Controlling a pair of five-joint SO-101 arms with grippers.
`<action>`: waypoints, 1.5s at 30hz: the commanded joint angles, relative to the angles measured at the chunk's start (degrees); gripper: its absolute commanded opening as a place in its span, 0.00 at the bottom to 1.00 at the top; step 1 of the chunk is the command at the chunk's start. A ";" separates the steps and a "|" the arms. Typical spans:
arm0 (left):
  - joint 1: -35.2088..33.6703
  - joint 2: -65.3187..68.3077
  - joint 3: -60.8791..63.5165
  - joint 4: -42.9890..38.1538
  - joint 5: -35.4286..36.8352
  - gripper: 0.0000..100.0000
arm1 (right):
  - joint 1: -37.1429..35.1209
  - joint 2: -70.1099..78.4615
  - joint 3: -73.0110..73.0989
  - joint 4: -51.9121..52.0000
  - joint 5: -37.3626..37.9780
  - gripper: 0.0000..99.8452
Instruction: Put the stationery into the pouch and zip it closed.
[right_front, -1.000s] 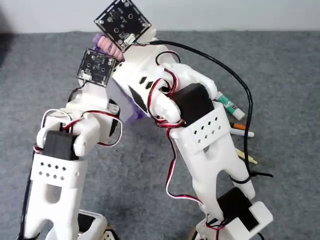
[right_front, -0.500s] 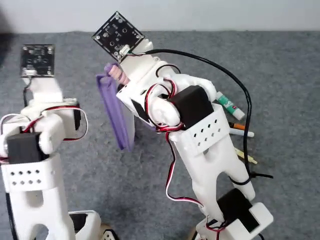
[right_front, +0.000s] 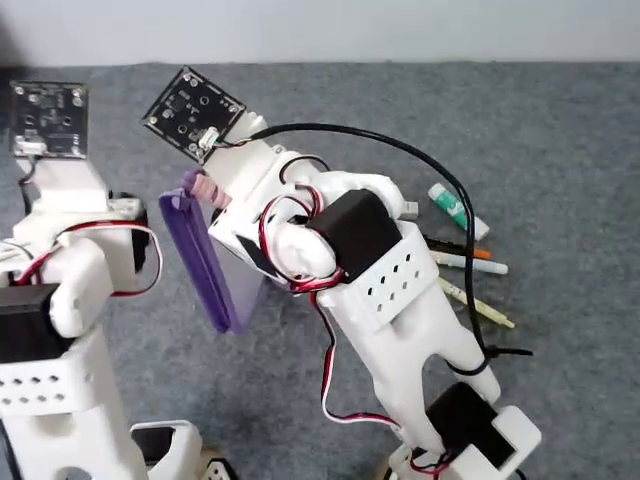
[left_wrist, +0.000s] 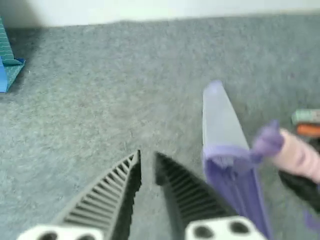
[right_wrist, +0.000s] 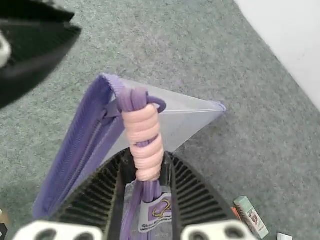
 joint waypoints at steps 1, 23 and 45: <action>-1.58 -0.44 -2.59 3.69 -2.20 0.16 | 0.04 -1.10 -1.76 0.84 0.00 0.01; 3.16 0.09 -8.22 0.35 -10.73 0.17 | -0.04 -0.92 -1.76 0.84 0.18 0.01; 3.25 0.09 -1.71 -1.67 -10.55 0.17 | 0.13 -0.84 -1.76 0.22 0.26 0.01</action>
